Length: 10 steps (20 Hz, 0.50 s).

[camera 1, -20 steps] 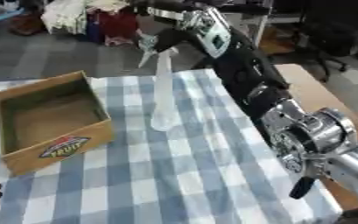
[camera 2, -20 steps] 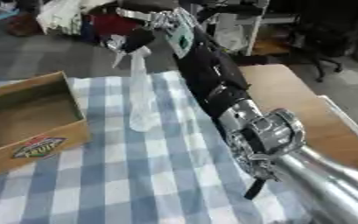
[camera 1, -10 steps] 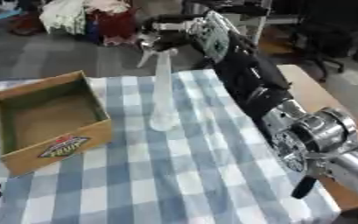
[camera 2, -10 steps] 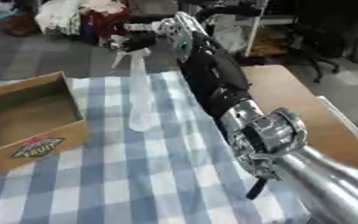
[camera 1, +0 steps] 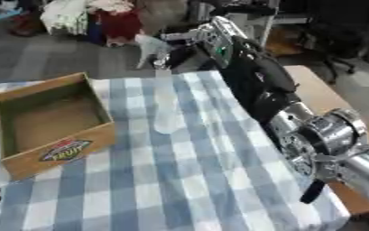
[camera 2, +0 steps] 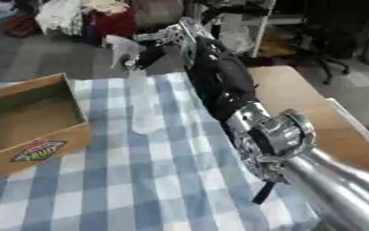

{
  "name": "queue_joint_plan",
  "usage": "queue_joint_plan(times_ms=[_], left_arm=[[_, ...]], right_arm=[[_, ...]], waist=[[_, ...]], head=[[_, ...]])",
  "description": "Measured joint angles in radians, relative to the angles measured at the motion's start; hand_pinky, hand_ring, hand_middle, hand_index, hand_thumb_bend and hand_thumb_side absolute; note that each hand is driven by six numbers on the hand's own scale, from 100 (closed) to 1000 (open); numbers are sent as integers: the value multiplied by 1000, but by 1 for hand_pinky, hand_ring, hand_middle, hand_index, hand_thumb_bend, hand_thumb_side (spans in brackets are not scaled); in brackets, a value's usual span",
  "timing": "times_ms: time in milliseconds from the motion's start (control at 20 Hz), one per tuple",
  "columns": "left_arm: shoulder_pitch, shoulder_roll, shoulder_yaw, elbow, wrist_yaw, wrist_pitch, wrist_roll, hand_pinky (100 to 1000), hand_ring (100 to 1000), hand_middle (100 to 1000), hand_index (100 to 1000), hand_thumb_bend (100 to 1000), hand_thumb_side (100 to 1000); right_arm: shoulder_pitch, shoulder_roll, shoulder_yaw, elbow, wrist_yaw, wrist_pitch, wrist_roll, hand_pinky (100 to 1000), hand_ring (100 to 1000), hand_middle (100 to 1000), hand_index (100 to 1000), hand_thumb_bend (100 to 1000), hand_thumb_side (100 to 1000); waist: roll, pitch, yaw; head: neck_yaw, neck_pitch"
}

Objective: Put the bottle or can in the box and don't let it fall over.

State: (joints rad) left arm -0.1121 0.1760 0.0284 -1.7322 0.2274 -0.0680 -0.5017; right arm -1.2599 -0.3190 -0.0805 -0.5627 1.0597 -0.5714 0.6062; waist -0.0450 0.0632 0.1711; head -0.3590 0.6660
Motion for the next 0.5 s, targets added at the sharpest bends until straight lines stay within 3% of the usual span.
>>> queue_joint_plan(times_ms=[200, 300, 450, 500], left_arm=[[0, 0, 0, 0, 0, 0, 0, 735, 706, 648, 890, 199, 972], [0, 0, 0, 0, 0, 0, 0, 735, 706, 648, 890, 199, 972], [0, 0, 0, 0, 0, 0, 0, 735, 706, 648, 890, 199, 972], [0, 0, 0, 0, 0, 0, 0, 735, 705, 648, 890, 199, 971]], right_arm=[[-1, 7, -5, 2, -24, -17, -17, 460, 485, 442, 486, 100, 324], [-3, 7, -5, 2, -40, -20, -20, 382, 432, 381, 413, 100, 208], [-4, 7, -5, 2, -58, -21, -21, 356, 414, 361, 390, 100, 191], [-5, 7, -5, 2, -63, -20, -20, 232, 325, 275, 304, 100, 210]], waist=[[0, 0, 1], [0, 0, 1], [0, 0, 1], [0, 0, 1]], head=[[0, 0], [-1, 0], [-2, 0], [-2, 0]])
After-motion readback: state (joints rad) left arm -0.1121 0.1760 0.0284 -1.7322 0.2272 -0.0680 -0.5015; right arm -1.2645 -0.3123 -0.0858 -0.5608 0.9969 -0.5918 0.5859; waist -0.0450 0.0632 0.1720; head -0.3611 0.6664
